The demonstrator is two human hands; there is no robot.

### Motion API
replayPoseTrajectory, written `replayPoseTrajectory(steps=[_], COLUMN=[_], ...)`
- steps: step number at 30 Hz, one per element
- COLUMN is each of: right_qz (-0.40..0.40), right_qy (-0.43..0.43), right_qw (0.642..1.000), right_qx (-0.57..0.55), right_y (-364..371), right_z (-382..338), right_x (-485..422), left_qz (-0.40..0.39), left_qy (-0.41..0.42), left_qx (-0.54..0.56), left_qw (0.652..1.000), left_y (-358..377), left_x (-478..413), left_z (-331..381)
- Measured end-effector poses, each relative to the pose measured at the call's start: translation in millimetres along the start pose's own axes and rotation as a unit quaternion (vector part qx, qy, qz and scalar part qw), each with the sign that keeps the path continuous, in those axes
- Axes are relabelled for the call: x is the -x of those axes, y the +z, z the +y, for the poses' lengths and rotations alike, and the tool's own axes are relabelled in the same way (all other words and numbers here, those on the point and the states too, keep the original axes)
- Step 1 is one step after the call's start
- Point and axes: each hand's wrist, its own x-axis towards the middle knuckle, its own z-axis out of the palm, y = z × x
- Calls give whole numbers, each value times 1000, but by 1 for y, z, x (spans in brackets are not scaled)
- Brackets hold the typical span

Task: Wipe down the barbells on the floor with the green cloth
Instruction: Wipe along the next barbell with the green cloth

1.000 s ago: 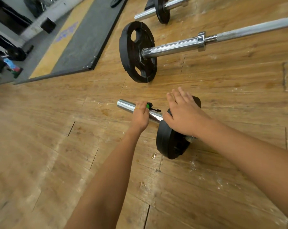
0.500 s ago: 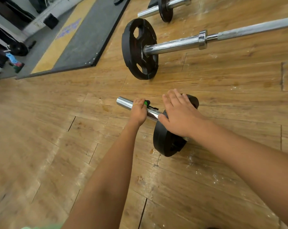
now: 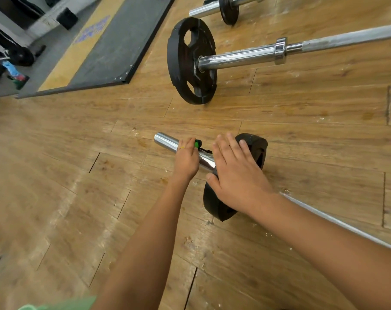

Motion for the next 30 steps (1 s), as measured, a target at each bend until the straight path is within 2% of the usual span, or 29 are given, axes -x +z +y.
replayPoseTrajectory(steps=[3,5,8,13,17,23,28,30], right_qz=[0,21,-16,-22,-28,-9,-2,-6], right_qy=[3,55,116,99,81,65,68,68], right_qw=[999,995,991,991,993,994,994,994], right_qx=[-51,-75,-71,-92,-85,-90,-90,-91], right_y=[2,-1,-3,6,8,12,11,10], right_z=[-1,9,24,19,15,5,1,1], right_x=[3,-2,-9,-2,3,13,15,15], left_qz=[14,24,17,-37,-14,-18,-21,-13], left_qy=[-5,-6,-4,0,-29,25,-18,-9], left_qx=[24,24,25,-39,-26,0,-39,-20], left_qw=[1000,999,1000,999,999,1000,999,1000], left_y=[1,0,-1,-11,-11,-3,-9,-4], left_x=[11,15,18,7,8,40,16,30], left_z=[-8,-10,-12,-18,-23,-25,-19,-16])
